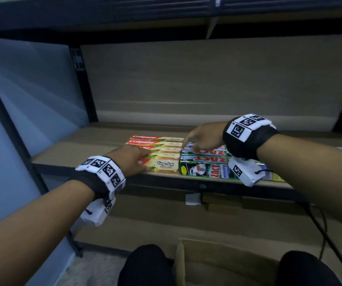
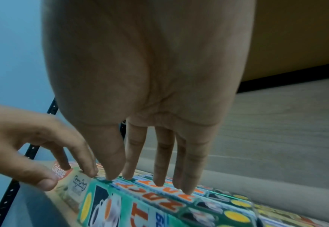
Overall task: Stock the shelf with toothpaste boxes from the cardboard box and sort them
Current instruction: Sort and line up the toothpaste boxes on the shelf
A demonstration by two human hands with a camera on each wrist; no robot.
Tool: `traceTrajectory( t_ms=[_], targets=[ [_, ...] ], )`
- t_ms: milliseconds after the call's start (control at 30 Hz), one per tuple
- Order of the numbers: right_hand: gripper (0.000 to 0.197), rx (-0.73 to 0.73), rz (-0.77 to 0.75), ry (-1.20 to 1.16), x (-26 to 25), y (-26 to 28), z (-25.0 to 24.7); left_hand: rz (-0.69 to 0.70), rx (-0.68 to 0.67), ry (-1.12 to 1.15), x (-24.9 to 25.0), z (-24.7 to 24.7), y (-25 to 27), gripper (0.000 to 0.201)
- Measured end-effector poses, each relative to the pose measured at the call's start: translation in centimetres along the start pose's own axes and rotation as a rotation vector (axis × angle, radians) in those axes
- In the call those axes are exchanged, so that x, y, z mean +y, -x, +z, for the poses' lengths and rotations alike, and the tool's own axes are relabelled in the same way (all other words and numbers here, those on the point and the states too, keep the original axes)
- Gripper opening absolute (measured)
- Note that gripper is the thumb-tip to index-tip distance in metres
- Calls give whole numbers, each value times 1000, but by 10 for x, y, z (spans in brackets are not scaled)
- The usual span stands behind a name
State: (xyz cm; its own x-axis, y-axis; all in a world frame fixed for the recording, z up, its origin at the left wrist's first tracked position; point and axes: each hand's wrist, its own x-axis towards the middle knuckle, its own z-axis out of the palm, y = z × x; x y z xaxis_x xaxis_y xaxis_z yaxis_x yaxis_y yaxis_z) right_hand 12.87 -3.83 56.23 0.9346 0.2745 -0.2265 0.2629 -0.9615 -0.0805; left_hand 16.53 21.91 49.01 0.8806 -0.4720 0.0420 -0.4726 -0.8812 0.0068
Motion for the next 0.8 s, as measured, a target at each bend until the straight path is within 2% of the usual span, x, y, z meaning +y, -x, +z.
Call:
traceTrajectory(
  t_ms=[133, 233, 300, 433, 533, 667, 800],
  targets=[
    [39, 13, 34, 11, 9, 44, 9, 117, 60, 41, 43, -3, 2, 52],
    [33, 41, 46, -4, 17, 71, 20, 205, 132, 137, 80, -5, 5, 28],
    [26, 60, 62, -22, 23, 85, 30, 262, 127, 168, 103, -3, 7, 16],
    [15, 47, 110, -79, 39, 109, 60, 325, 21, 222, 141, 12, 11, 14],
    [16, -24, 145, -232, 52, 128, 95, 310, -55, 258, 165, 33, 14, 15],
    [23, -51, 220, -385, 65, 139, 161, 235, -169, 365, 196, 85, 17, 13],
    [25, -223, 303, -458, 66, 136, 236, 172, -268, 390, 235, 156, 18, 13]
  ],
)
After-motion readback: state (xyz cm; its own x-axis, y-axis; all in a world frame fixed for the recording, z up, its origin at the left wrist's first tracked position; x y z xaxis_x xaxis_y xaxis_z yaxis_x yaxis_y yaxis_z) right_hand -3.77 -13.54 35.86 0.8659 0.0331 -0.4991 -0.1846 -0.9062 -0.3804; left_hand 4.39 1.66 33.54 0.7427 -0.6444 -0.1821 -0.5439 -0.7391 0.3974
